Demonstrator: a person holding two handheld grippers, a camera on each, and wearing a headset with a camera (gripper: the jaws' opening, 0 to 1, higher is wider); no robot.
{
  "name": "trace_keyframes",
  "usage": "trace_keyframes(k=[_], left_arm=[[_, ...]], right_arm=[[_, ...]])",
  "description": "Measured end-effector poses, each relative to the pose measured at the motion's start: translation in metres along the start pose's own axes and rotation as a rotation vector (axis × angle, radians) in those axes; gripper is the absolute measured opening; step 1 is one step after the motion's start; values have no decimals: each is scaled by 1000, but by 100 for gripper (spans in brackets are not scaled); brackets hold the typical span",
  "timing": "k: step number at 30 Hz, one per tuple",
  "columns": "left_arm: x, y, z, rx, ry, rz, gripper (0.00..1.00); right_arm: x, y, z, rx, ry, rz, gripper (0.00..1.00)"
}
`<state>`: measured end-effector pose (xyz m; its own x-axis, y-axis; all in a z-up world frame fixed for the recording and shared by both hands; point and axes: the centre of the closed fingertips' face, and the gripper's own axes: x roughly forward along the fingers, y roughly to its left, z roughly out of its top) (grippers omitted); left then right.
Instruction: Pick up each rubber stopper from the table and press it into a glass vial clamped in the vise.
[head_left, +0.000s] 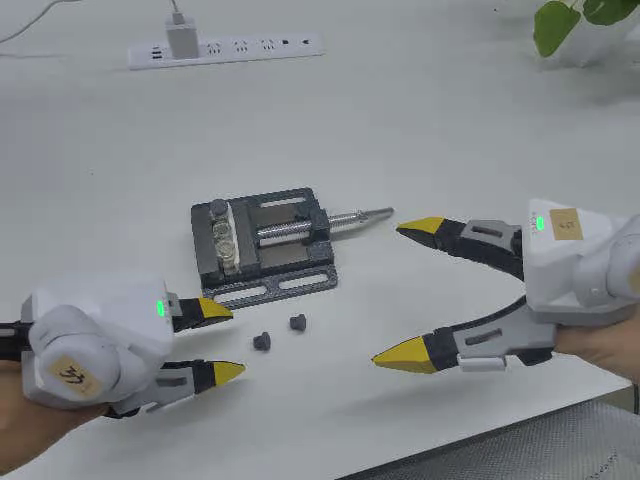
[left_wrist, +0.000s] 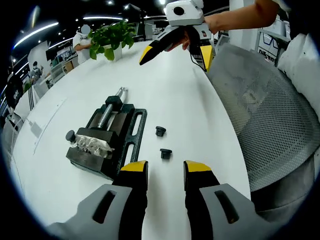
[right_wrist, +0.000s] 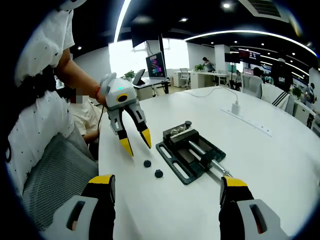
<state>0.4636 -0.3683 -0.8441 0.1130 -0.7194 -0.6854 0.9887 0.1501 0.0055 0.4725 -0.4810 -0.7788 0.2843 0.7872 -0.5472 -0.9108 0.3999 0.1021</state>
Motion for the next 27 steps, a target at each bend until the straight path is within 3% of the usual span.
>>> trace_keyframes(k=[10,27], left_arm=[[16,0,-3,42,25,-17,13],[23,2,-2,53,38,-35,6]], right_arm=[[-8,-1,-5,22,-2,-21,83],[-12,-3,-7,34,1,-35,81]])
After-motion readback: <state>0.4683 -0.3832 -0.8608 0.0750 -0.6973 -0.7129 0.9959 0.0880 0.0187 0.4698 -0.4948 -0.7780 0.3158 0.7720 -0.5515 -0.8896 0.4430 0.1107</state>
